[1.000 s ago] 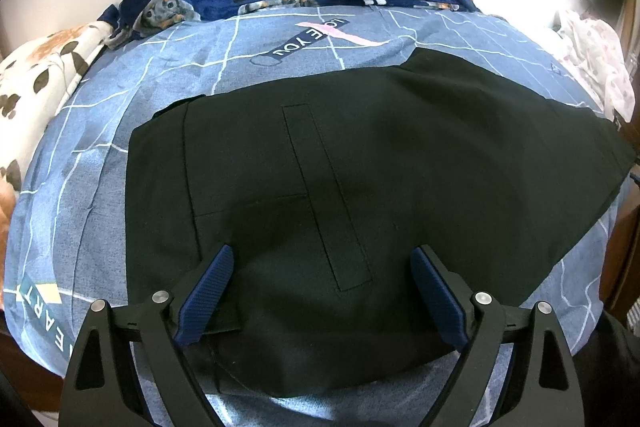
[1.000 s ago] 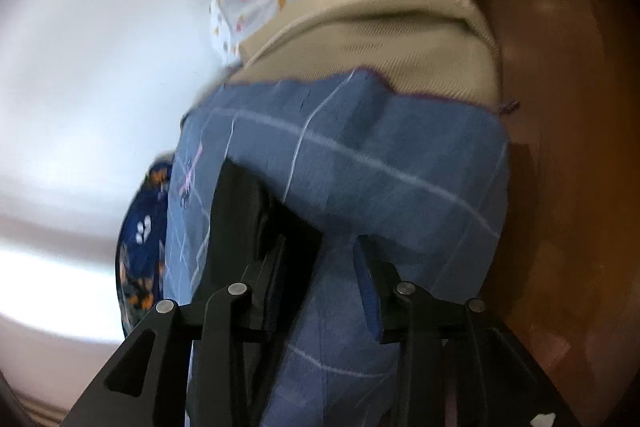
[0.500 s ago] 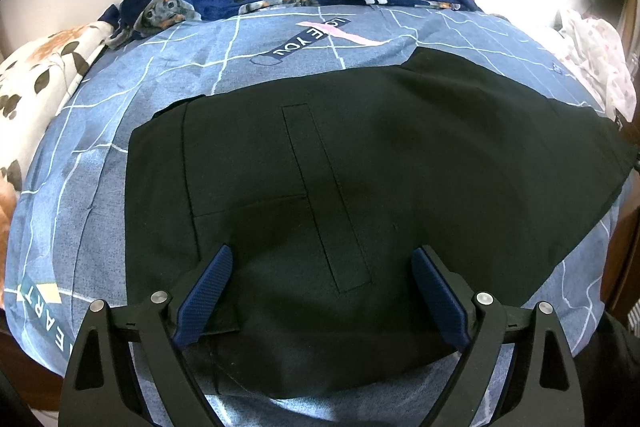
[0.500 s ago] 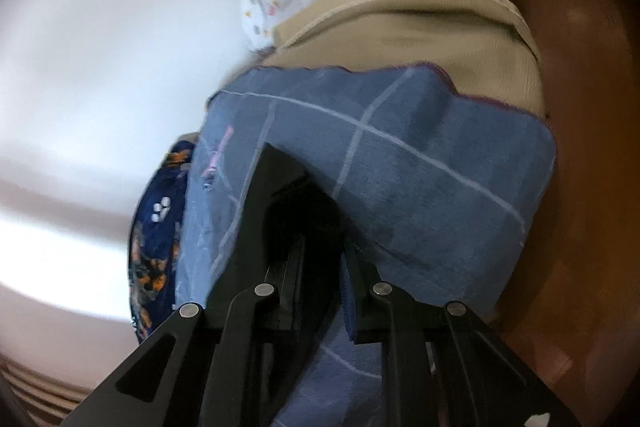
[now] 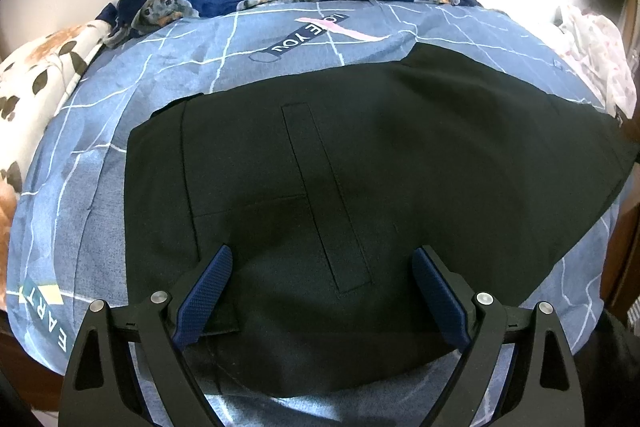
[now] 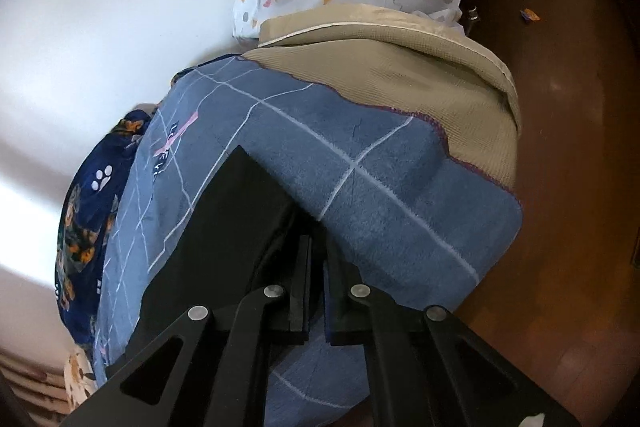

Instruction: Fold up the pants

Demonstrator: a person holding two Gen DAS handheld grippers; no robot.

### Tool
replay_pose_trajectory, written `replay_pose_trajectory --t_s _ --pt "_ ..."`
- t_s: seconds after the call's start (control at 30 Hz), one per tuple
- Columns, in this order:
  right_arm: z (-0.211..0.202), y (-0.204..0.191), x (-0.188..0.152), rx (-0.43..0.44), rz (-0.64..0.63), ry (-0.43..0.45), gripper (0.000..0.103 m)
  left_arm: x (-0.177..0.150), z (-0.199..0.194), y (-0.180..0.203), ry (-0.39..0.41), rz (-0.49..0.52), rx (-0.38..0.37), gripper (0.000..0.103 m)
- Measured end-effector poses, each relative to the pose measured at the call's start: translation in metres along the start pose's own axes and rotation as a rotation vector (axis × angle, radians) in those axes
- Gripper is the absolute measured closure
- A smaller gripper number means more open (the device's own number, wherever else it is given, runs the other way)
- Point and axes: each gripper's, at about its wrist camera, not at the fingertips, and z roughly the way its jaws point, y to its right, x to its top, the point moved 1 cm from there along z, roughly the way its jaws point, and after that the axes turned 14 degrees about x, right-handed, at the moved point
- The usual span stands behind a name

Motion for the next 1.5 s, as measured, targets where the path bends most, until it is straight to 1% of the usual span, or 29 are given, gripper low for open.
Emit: replay_pose_trajectory --t_s 0.1,0.2,0.27,0.3,0.37,0.47,0.5,0.53,0.6,0.67,0.7,0.77,0.83,0.9,0.93,0.97,1.0,1.03,1.07,1.13,1.2,1.27,1.3,1.33,1.37,1.4,1.43,1.47,1.5 --pt "-0.001 0.003 -0.001 0.014 0.018 0.009 0.100 -0.001 0.000 -0.001 -0.005 -0.002 -0.003 0.012" --pt "-0.003 0.016 -0.001 0.084 0.104 0.029 0.100 0.000 -0.001 0.002 -0.006 0.001 -0.005 0.012" --pt "-0.004 0.035 -0.004 0.195 0.230 0.050 0.099 0.001 -0.001 0.003 -0.004 -0.001 -0.003 0.012" --pt "-0.003 0.048 -0.007 0.297 0.324 0.053 0.099 0.001 -0.001 0.003 -0.002 -0.001 -0.002 0.012" --pt "-0.004 0.072 -0.015 0.400 0.473 0.081 0.100 0.001 -0.002 0.005 0.000 0.000 0.005 0.011" --pt "0.001 0.091 -0.025 0.535 0.606 0.104 0.096 0.001 -0.002 0.007 0.000 0.000 0.007 0.011" --pt "0.003 0.097 -0.029 0.577 0.653 0.111 0.093 0.001 -0.002 0.006 -0.001 -0.001 0.005 0.011" --pt "0.007 0.104 -0.034 0.661 0.730 0.129 0.085 0.001 -0.002 0.006 -0.003 -0.002 0.003 0.011" --pt "0.008 0.107 -0.036 0.720 0.763 0.143 0.074 0.002 -0.002 0.006 -0.005 -0.004 0.002 0.011" --pt "0.005 0.099 -0.032 0.744 0.721 0.146 0.046 0.001 -0.002 0.007 -0.005 -0.004 0.004 0.011" --pt "0.004 0.095 -0.029 0.751 0.705 0.146 0.041 0.002 -0.002 0.007 -0.004 -0.004 0.005 0.011" --pt "0.001 0.085 -0.024 0.724 0.666 0.138 0.029 0.003 -0.002 0.006 -0.004 -0.006 0.008 0.011" --pt "-0.001 0.074 -0.019 0.674 0.609 0.122 0.023 0.002 -0.002 0.006 -0.003 -0.009 0.006 0.011" --pt "-0.002 0.060 -0.016 0.601 0.536 0.099 0.024 0.002 -0.002 0.005 -0.001 -0.011 0.007 0.011" --pt "-0.003 0.051 -0.015 0.551 0.484 0.087 0.030 0.002 -0.002 0.005 0.000 -0.010 0.008 0.011" --pt "-0.003 0.041 -0.013 0.477 0.417 0.068 0.038 0.002 -0.002 0.005 -0.002 -0.010 0.007 0.011" --pt "-0.004 0.038 -0.012 0.431 0.374 0.052 0.047 0.002 -0.002 0.004 -0.002 -0.011 0.006 0.010" --pt "-0.002 0.032 -0.012 0.385 0.336 0.033 0.051 0.002 -0.002 0.005 -0.002 -0.012 0.005 0.010" --pt "0.001 0.029 -0.012 0.358 0.316 0.006 0.061 0.002 -0.002 0.005 -0.002 -0.012 0.005 0.010" --pt "0.005 0.031 -0.010 0.328 0.315 -0.012 0.066 0.002 -0.002 0.005 -0.002 -0.011 0.006 0.010" --pt "0.006 0.036 -0.009 0.341 0.348 -0.023 0.062 0.002 -0.002 0.005 -0.001 -0.012 0.005 0.010" --pt "0.009 0.038 -0.005 0.400 0.387 -0.039 0.041 0.003 -0.002 0.005 -0.001 -0.015 0.003 0.010" --pt "0.010 0.037 -0.004 0.418 0.393 -0.047 0.039 0.003 -0.002 0.005 0.000 -0.016 0.002 0.010" --pt "0.012 0.032 -0.002 0.396 0.372 -0.061 0.039 0.004 -0.002 0.005 0.000 -0.016 0.003 0.010" --pt "0.009 0.025 -0.004 0.364 0.337 -0.070 0.044 0.004 -0.002 0.005 0.000 -0.015 0.005 0.010" --pt "0.012 0.017 -0.002 0.308 0.283 -0.085 0.059 0.004 -0.002 0.005 0.000 -0.015 0.007 0.010" --pt "0.014 0.008 -0.001 0.227 0.220 -0.100 0.069 0.004 -0.003 0.004 -0.001 -0.016 0.007 0.010" --pt "0.018 0.003 0.001 0.157 0.178 -0.113 0.090 0.004 -0.003 0.004 -0.001 -0.017 0.006 0.010" --pt "0.020 0.002 0.001 0.113 0.155 -0.129 0.091 0.004 -0.003 0.004 -0.002 -0.020 0.004 0.010"
